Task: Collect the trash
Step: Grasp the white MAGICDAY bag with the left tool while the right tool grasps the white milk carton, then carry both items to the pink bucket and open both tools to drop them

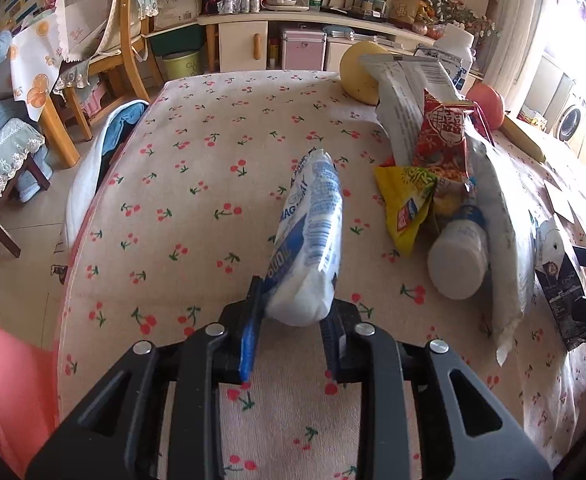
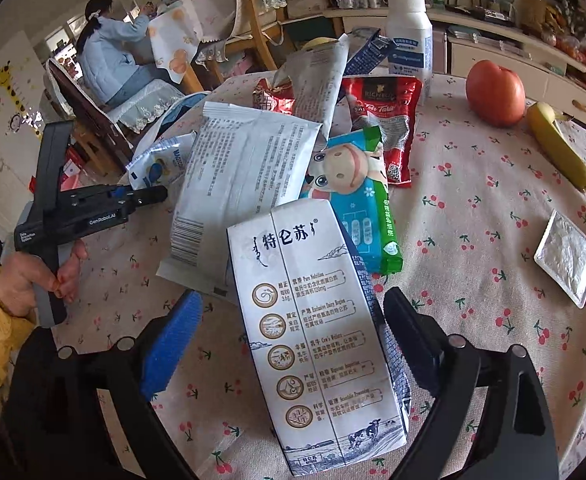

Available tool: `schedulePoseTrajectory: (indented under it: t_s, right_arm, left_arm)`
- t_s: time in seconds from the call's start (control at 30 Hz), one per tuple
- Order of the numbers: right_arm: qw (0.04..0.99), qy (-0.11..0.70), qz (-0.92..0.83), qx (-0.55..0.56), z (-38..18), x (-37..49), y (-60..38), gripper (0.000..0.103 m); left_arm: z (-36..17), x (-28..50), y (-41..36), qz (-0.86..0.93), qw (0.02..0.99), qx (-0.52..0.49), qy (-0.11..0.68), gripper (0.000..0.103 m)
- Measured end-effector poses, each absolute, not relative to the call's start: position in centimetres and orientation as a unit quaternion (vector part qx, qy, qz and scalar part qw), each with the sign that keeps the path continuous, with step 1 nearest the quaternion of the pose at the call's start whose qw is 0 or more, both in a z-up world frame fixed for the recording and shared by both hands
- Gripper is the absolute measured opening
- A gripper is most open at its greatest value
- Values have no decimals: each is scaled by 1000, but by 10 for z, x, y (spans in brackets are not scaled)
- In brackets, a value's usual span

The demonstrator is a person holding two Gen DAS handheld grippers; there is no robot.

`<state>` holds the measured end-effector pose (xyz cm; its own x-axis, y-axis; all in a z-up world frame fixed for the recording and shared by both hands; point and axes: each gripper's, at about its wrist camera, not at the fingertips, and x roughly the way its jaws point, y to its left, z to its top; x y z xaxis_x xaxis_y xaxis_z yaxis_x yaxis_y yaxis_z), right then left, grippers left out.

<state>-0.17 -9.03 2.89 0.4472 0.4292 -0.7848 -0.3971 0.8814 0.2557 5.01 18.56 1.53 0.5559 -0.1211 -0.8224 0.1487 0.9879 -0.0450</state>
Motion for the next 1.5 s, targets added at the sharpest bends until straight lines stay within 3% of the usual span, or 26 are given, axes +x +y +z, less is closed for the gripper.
schedulePoseTrajectory:
  t_s: [0.1,0.3,0.37,0.43,0.47,0.53,0.57,1.07,1.5]
  right_arm:
    - [859,465,216,-14,24,-7,-88,91]
    - [862,468,189,-39,17,0,-97,89]
    - [864,467,183,-39,17,3,-99,78]
    - [864,468,183,-28,18,3,-103,67]
    - [865,468,180,-26,18,3,-105,66]
    - [867,465,178,-22,20,3,-107,65]
    - [868,464,179,-19,20,2,-109,65]
    - [881,440,140,102,44,-27,-141,64]
    - [891,420,133,104,68,-37,-108,64]
  left_arm:
    - [17,43,183,-60,889,28,454,62]
    - [15,47,165,-38,894,73,441,62]
    - [16,47,158,-37,896,95,432,61]
    - [15,48,153,-35,896,106,431,48]
    - [15,48,152,-32,895,110,431,44]
    - [14,47,152,-32,894,105,435,25]
    - [14,46,152,-27,894,103,436,22]
    - [43,-6,167,-29,909,8,415,21]
    - [67,-33,196,-97,921,-73,369,21]
